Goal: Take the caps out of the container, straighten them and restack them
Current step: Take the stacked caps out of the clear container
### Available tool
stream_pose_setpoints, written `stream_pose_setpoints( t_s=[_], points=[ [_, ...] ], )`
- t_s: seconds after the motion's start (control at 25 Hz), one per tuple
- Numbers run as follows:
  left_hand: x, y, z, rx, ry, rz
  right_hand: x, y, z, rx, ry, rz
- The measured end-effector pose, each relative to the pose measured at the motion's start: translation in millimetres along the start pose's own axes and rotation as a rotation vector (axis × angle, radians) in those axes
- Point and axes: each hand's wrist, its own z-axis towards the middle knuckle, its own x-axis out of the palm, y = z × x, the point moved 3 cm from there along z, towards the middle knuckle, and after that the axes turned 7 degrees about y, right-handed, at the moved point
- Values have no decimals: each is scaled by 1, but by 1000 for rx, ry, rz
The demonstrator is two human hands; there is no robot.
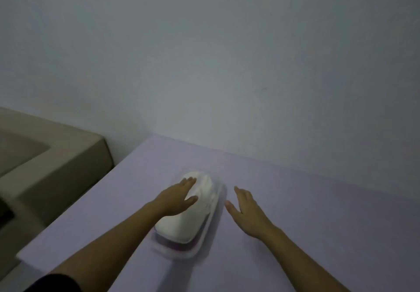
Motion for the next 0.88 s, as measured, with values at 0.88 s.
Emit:
stream_pose_setpoints(
  t_s=[0.88],
  points=[
    [103, 21, 2, -305, 74, -949, 82, -91, -23, 316, -150, 895]
  ],
)
